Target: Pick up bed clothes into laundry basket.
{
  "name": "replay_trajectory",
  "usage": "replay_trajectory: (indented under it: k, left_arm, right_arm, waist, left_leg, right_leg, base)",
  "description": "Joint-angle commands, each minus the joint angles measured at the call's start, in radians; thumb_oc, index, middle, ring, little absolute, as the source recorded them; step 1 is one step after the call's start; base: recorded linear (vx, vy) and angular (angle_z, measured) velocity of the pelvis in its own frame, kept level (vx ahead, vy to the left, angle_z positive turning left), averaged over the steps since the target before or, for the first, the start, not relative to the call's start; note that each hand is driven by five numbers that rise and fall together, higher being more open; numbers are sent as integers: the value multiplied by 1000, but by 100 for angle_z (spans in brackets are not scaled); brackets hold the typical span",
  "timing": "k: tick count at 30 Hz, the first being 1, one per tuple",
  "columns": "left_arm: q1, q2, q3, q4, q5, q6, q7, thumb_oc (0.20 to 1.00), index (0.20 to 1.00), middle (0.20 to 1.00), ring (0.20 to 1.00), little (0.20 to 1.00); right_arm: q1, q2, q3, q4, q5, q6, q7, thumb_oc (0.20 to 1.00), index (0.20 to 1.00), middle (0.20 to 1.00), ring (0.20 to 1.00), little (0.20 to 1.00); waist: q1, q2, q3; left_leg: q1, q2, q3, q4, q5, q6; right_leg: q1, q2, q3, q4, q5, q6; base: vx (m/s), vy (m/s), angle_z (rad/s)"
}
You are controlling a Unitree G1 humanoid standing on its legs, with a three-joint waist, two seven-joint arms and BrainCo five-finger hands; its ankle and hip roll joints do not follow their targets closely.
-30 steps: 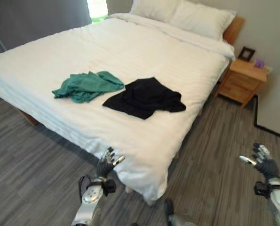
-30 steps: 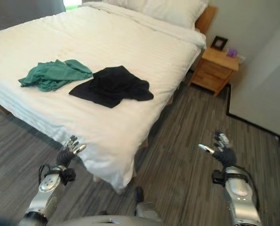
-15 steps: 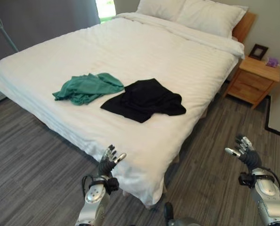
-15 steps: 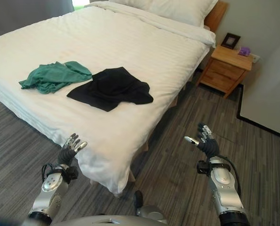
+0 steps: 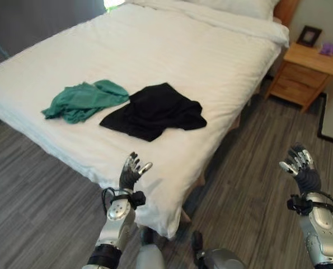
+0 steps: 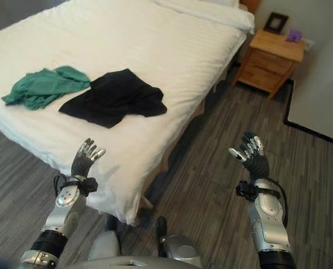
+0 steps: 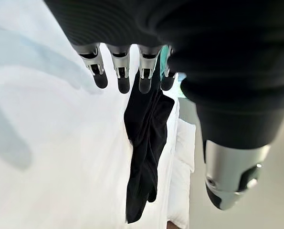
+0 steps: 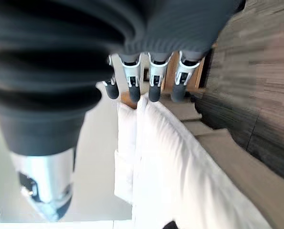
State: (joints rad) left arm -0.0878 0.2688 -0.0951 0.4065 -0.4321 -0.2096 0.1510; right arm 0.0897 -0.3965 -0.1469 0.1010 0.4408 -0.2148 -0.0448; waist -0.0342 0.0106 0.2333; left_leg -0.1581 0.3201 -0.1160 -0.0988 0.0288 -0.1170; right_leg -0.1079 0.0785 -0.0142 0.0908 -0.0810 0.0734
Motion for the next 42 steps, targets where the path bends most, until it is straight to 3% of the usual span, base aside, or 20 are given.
replay_trajectory:
  k: [1,2,4,5,6,7,8,10,12,13,17,22,25,29,34,36,37,39,40,42]
  left_arm:
    - [24,47,46,-75,-31,-69,14,1000,1000,1000,1000,1000]
    - [37,50,59,-86,-27,-74,16,1000,1000,1000,1000,1000]
    - [42,52,65,-85,-33,-75,15,1000,1000,1000,1000,1000]
    - [46,49,62,-87,-57,-75,3,1000,1000,1000,1000,1000]
    - [45,50,61,-86,-58,-76,3,1000,1000,1000,1000,1000]
    - [33,63,31,-90,-43,-66,-11,1000,1000,1000,1000,1000]
    - [33,63,30,-90,-42,-66,-11,1000,1000,1000,1000,1000]
    - [20,97,14,-91,-14,-60,-18,1000,1000,1000,1000,1000]
    - [33,123,31,-111,-8,-55,-22,1000,1000,1000,1000,1000]
    - [54,147,56,-112,9,-44,-35,1000,1000,1000,1000,1000]
    - [86,139,98,-90,15,-35,-32,1000,1000,1000,1000,1000]
    - [110,85,75,-101,-1,-29,-52,1000,1000,1000,1000,1000]
    - [112,67,53,-109,-10,-25,-62,1000,1000,1000,1000,1000]
    - [110,47,43,-100,-20,-26,-67,1000,1000,1000,1000,1000]
    - [140,38,65,-116,-33,-26,-66,1000,1000,1000,1000,1000]
    - [150,42,69,-128,-29,-30,-65,1000,1000,1000,1000,1000]
    - [154,48,76,-150,-27,-42,-56,1000,1000,1000,1000,1000]
    - [154,48,77,-151,-27,-42,-56,1000,1000,1000,1000,1000]
    - [167,41,98,-180,-49,-57,-40,1000,1000,1000,1000,1000]
    - [186,30,117,-167,-45,-61,-29,1000,1000,1000,1000,1000]
  right_arm:
    - [46,-70,-12,-137,15,-66,-13,1000,1000,1000,1000,1000]
    - [44,-69,-15,-140,21,-70,-19,1000,1000,1000,1000,1000]
    - [40,-65,-17,-137,32,-70,-18,1000,1000,1000,1000,1000]
    - [63,-30,-61,-136,60,-65,-25,1000,1000,1000,1000,1000]
    - [64,-29,-61,-138,60,-64,-25,1000,1000,1000,1000,1000]
    - [88,-4,-85,-138,47,-52,-38,1000,1000,1000,1000,1000]
    - [89,-3,-85,-139,47,-52,-38,1000,1000,1000,1000,1000]
    - [79,36,-71,-124,72,-58,-50,1000,1000,1000,1000,1000]
    - [74,54,-42,-120,85,-56,-33,1000,1000,1000,1000,1000]
    - [68,41,-16,-109,62,-41,-12,1000,1000,1000,1000,1000]
    - [77,28,2,-92,48,-26,28,1000,1000,1000,1000,1000]
    - [42,18,19,-65,48,-30,28,1000,1000,1000,1000,1000]
    - [42,22,26,-74,53,-30,31,1000,1000,1000,1000,1000]
    - [57,14,45,-72,28,-21,36,1000,1000,1000,1000,1000]
    - [67,2,48,-69,38,-16,51,1000,1000,1000,1000,1000]
    - [50,-6,65,-46,44,-14,58,1000,1000,1000,1000,1000]
    - [22,-19,83,-33,59,-14,59,1000,1000,1000,1000,1000]
    - [20,-20,84,-31,59,-15,59,1000,1000,1000,1000,1000]
    - [-33,-37,118,-12,81,-20,61,1000,1000,1000,1000,1000]
    - [-68,-40,129,-21,92,-26,57,1000,1000,1000,1000,1000]
  waist:
    - [-2,-50,-66]
    - [4,-47,-75]
    - [3,-47,-81]
    - [-24,-41,-105]
    - [-21,-44,-106]
    - [-40,-46,-112]
    - [-35,-48,-114]
    - [-44,-51,-96]
    - [-34,-42,-67]
    - [-31,-34,-57]
    - [-10,-41,-51]
    - [14,-61,-47]
    - [14,-61,-50]
    - [17,-63,-83]
    - [38,-68,-83]
    - [58,-77,-62]
    - [89,-84,-30]
    - [84,-83,-31]
    - [131,-89,-10]
    - [139,-91,-17]
  left_leg:
    - [-38,-8,-72,67,244,-66]
    - [-40,-12,-132,110,224,-72]
    - [-33,-12,-155,135,204,-83]
    - [-14,-52,-107,194,101,-77]
    - [-13,-56,-103,196,99,-75]
    - [25,-107,-58,157,63,-41]
    - [25,-108,-52,155,63,-40]
    - [60,-160,2,136,38,9]
    - [87,-187,53,122,31,43]
    - [112,-208,88,99,29,76]
    - [155,-253,165,53,20,113]
    - [195,-302,258,63,-4,134]
    - [204,-309,269,56,-1,136]
    - [194,-319,287,33,17,123]
    - [185,-308,280,73,17,111]
    - [140,-308,247,146,15,104]
    - [71,-313,182,216,43,79]
    - [64,-313,177,222,41,78]
    - [16,-343,52,234,58,51]
    - [20,-316,22,176,60,49]
  right_leg:
    - [178,-225,157,-13,-12,45]
    - [185,-249,193,-8,-19,56]
    - [187,-271,214,-6,-21,65]
    - [190,-374,252,16,55,113]
    - [190,-379,255,12,57,115]
    - [132,-427,271,80,169,114]
    - [126,-429,277,82,169,115]
    - [54,-430,272,142,326,72]
    - [-3,-448,176,199,378,56]
    - [-23,-415,94,257,335,56]
    - [-38,-332,-70,320,210,51]
    - [-34,-180,-200,303,96,43]
    - [-27,-154,-193,288,88,41]
    - [80,-131,-150,65,36,9]
    - [121,-112,-149,11,34,-6]
    - [128,-116,-152,0,38,-11]
    - [130,-129,-159,-14,51,-15]
    - [129,-129,-164,-15,51,-15]
    - [125,-138,-157,-42,66,-13]
    - [122,-141,-162,-69,79,-1]
  base:
    - [280,358,-85]
    - [250,373,-52]
    - [343,576,-62]
    - [335,608,-92]
    - [490,1076,-86]
    - [161,477,-44]
    - [212,638,-47]
    - [131,448,-38]
    - [114,657,-90]
    - [108,733,-93]
    - [45,478,-84]
    - [26,237,-72]
    - [1,36,-39]
    - [-7,-39,-6]
    - [-22,-116,-11]
    - [-151,-171,-3]
    - [-178,-128,3]
    - [-117,-73,0]
    - [-127,-99,-7]
    - [-85,-61,-15]
